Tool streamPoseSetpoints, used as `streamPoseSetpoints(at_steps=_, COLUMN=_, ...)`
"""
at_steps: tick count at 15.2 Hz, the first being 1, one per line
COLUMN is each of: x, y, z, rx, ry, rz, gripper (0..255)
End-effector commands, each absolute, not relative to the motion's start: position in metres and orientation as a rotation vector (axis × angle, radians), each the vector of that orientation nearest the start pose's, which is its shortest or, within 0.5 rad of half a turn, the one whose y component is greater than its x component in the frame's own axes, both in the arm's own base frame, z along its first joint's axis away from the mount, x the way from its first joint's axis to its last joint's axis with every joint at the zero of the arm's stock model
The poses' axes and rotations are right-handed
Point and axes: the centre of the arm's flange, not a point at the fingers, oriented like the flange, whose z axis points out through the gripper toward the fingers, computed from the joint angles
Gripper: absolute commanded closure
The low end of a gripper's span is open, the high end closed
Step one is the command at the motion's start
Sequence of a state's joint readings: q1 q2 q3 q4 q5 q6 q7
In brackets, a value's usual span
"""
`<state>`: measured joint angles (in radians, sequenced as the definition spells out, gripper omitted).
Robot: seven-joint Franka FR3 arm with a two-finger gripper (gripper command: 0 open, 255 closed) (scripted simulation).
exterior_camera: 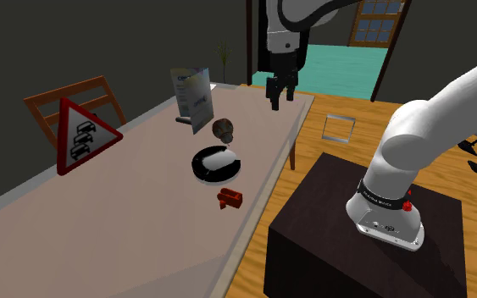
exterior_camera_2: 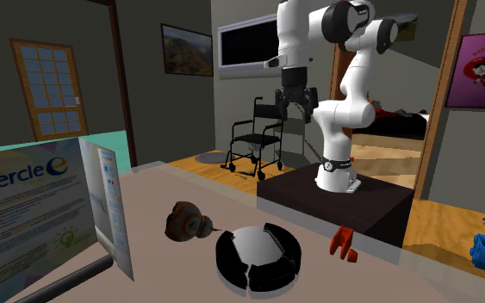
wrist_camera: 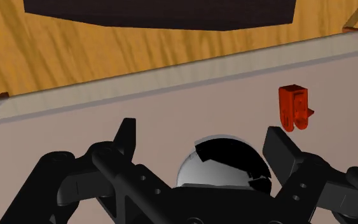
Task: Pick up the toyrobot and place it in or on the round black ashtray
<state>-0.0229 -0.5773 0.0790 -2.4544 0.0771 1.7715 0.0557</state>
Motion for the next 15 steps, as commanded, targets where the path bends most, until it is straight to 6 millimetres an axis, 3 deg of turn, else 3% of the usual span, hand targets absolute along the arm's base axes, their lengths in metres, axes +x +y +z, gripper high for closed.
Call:
streamPoseSetpoints(at_steps=1, x=0.384, y=0.033, z=0.472, rx=-3.115, ry=0.107, rz=0.153, gripper=0)
streamPoseSetpoints(at_steps=15, x=0.52, y=0.033, z=0.357, rx=-3.128, ry=0.473, rz=0.074, gripper=0)
